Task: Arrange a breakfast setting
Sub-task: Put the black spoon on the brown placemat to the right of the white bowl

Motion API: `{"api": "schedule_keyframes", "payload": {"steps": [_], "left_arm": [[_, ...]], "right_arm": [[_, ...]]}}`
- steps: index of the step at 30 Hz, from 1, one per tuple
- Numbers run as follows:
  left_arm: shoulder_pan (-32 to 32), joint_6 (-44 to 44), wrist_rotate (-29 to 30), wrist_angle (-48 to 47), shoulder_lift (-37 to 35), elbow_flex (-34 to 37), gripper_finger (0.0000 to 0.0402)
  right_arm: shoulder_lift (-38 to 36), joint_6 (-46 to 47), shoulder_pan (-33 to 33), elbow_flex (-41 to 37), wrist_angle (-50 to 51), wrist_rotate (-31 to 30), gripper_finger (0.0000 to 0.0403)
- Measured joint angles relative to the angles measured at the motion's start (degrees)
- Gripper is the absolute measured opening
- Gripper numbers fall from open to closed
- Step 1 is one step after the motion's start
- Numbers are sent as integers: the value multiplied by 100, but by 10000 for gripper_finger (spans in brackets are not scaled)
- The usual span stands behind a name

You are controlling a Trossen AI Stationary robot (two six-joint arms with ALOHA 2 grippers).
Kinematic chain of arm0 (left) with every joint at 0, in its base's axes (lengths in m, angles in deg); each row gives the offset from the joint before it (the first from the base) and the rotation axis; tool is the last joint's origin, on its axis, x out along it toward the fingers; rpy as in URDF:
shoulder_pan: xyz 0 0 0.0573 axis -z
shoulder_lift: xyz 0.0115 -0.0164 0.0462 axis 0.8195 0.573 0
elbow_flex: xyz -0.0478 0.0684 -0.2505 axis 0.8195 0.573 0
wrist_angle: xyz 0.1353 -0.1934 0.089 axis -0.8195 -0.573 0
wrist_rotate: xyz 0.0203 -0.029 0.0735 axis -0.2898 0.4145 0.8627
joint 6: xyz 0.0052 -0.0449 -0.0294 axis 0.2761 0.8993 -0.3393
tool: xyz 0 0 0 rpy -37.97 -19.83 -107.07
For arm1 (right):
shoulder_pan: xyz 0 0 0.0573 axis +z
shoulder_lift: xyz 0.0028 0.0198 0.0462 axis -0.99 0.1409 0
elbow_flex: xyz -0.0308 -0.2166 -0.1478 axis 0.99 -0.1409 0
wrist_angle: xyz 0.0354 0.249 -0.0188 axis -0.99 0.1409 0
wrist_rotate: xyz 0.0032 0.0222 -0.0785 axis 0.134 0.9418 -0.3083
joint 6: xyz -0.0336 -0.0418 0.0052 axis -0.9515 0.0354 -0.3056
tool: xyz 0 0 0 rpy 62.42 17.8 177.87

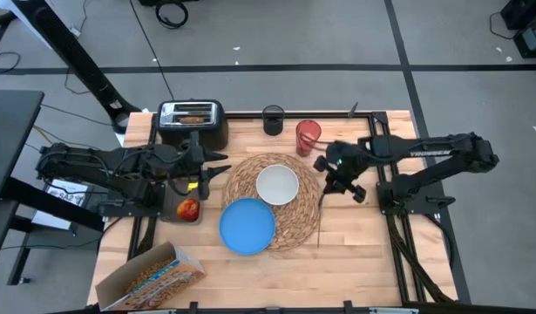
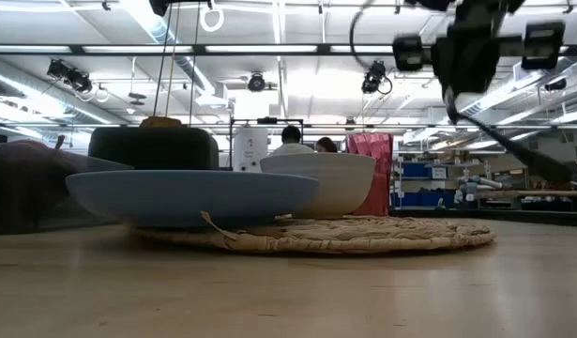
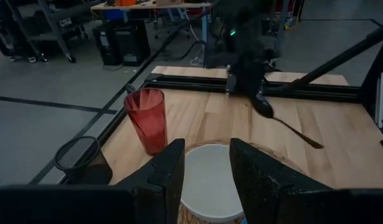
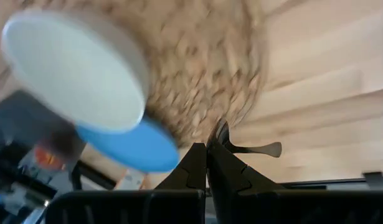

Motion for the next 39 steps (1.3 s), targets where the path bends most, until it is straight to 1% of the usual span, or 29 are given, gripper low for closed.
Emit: {"api": "schedule_keyframes", "payload": {"steps": [3,5,9,12,15,21,24,35,39], "left_arm": [[0,4,0,-5,0,0,134],[0,6,0,-15,0,0,134],[0,8,2,-9,0,0,134],[0,55,0,2,0,0,134],[-2,187,2,4,0,0,134],[-1,419,2,32,0,0,134],[0,533,2,37,0,2,134],[0,540,2,46,0,4,134],[-2,538,2,44,0,4,134]], "right_arm": [[60,-462,-674,-315,-43,519,11],[149,-725,-1058,-544,-183,697,11],[318,-1123,-1763,-964,-806,1025,11],[532,-1419,-2180,-1146,-978,1195,11],[803,-1806,-2428,-1185,-1026,1371,11],[1381,-2267,-2589,-1194,-1564,1472,14],[1507,-2340,-2559,-1198,-1861,1519,14],[1183,-2167,-2430,-1198,-1917,1178,14],[916,-2157,-2432,-1198,-1892,1042,13]]}}
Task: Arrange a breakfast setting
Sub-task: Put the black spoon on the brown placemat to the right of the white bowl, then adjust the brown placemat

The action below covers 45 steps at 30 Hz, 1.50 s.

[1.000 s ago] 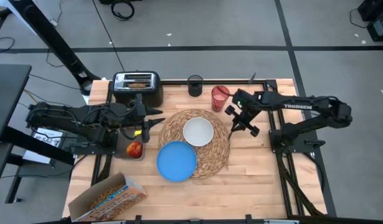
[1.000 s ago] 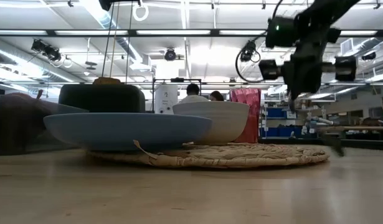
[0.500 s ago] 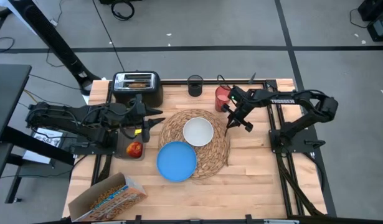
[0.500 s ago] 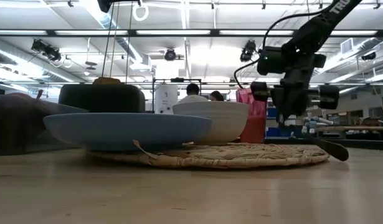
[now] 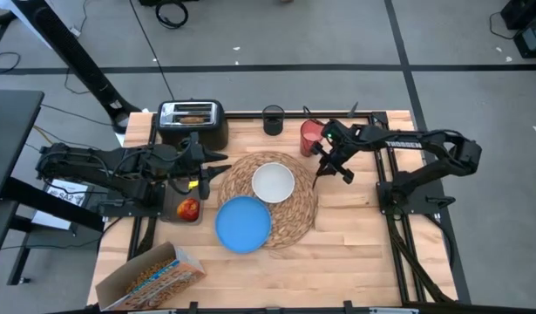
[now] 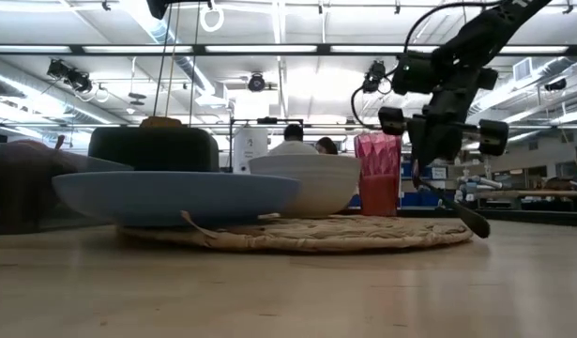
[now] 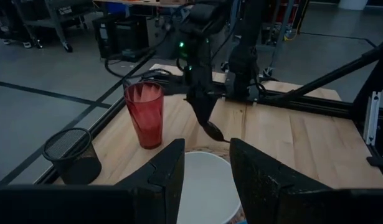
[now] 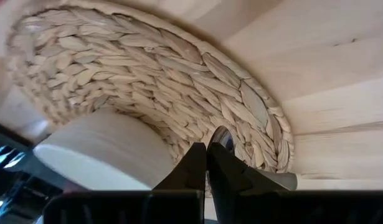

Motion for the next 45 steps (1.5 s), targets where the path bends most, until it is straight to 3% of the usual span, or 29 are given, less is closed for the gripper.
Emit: {"api": "schedule_keyframes", "payload": {"steps": [7,12,18,26,34,37,45], "left_arm": [[0,7,2,0,0,0,134],[0,116,2,-2,0,0,134],[43,310,2,2,0,0,134],[313,589,-2,145,2,0,134],[244,741,76,326,2,0,134],[244,749,81,389,2,0,134],[262,885,76,387,2,0,134]], "right_arm": [[-849,-26,-79,0,770,-25,13],[-1246,-344,-166,-58,1140,360,11],[-1286,-337,-173,-1071,-791,878,10],[-1167,852,-115,-2668,-4207,891,9],[-760,869,111,-2688,-4397,378,20],[-696,925,252,-2691,-4473,-101,32],[-715,1073,573,-2688,-4699,-469,91]]}}
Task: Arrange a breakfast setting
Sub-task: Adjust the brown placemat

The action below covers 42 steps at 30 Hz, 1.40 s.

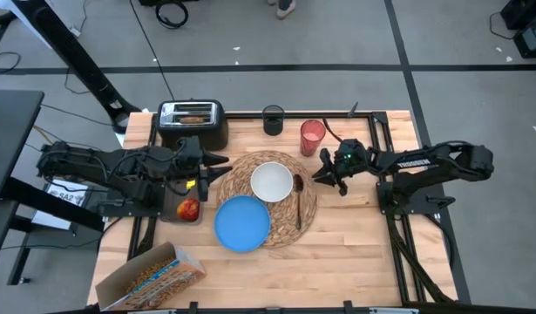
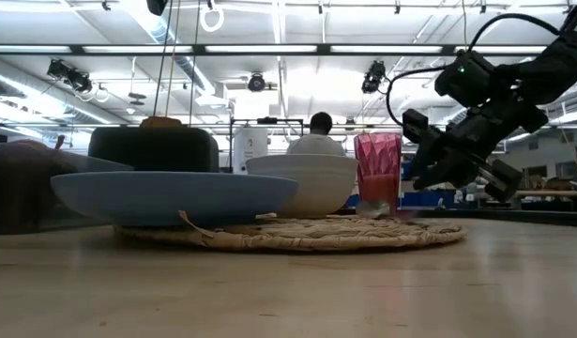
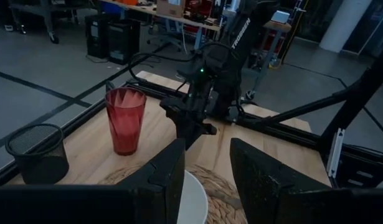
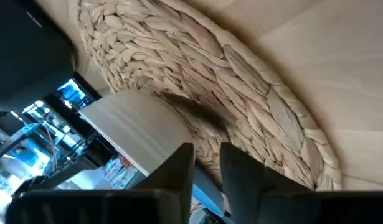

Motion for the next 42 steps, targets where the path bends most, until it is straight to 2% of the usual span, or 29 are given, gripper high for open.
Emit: {"api": "schedule_keyframes", "payload": {"steps": [5,10,13,16,19,22,29,36,42], "left_arm": [[2,2,-3,-2,0,0,134],[2,2,-6,-4,0,0,134],[2,2,-10,-7,0,0,134],[10,2,-17,-9,0,0,134],[75,5,-140,32,0,0,134],[169,184,-395,256,0,0,134],[319,615,-426,671,0,-37,134],[270,1134,-421,-1569,143,-1054,134],[247,1731,-415,-2964,264,-1648,134]], "right_arm": [[-40,-255,219,0,-34,-398,133],[-338,-1143,700,50,-120,-1356,142],[-442,-1880,1348,329,134,-2227,142],[-336,-2921,2093,719,896,-3035,142],[-75,-4280,2785,1054,1626,-3640,142],[246,-5148,3204,1131,1855,-4045,142],[1077,-7003,3339,1132,1139,-4114,141],[1467,-8288,3337,1130,1134,-3908,141],[1430,-8749,3337,1150,1592,-3530,141]]}}
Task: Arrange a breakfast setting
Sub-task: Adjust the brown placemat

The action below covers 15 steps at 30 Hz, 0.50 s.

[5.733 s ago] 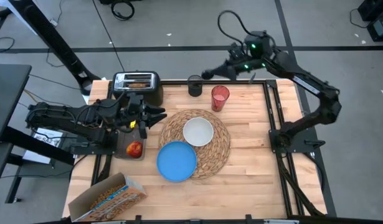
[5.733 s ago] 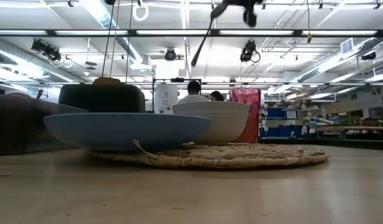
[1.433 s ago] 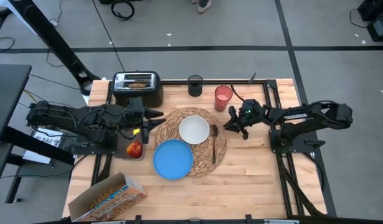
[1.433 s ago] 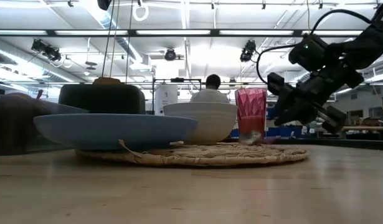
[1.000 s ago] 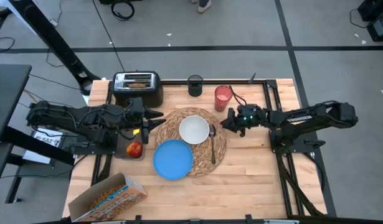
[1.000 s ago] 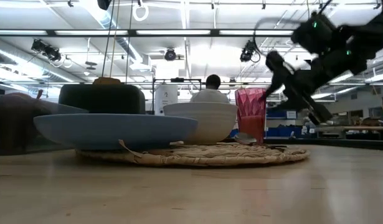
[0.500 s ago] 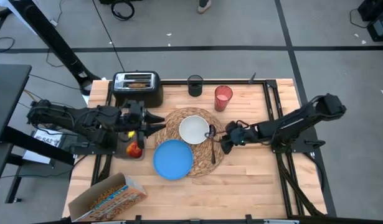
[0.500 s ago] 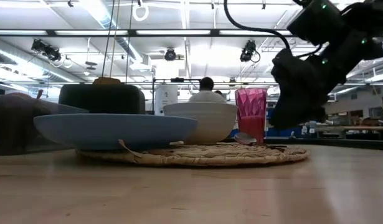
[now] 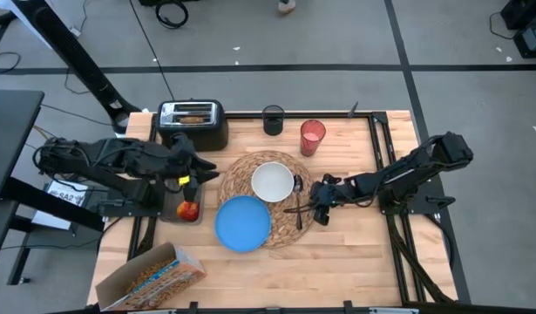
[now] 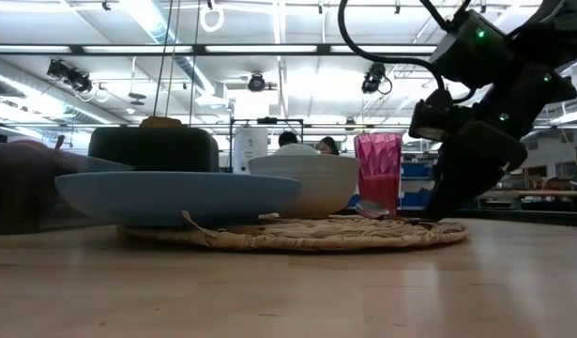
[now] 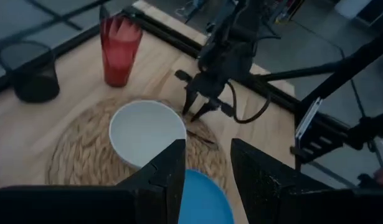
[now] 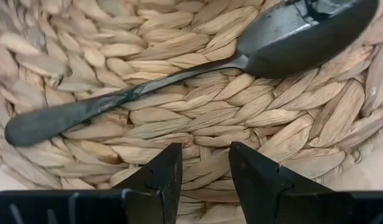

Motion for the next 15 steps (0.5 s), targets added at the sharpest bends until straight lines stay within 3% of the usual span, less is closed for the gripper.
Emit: {"api": "schedule_keyframes", "payload": {"steps": [15], "left_arm": [[42,1119,-8,-1374,507,13,134]], "right_arm": [[-671,7,0,-16,1489,226,141]]}}
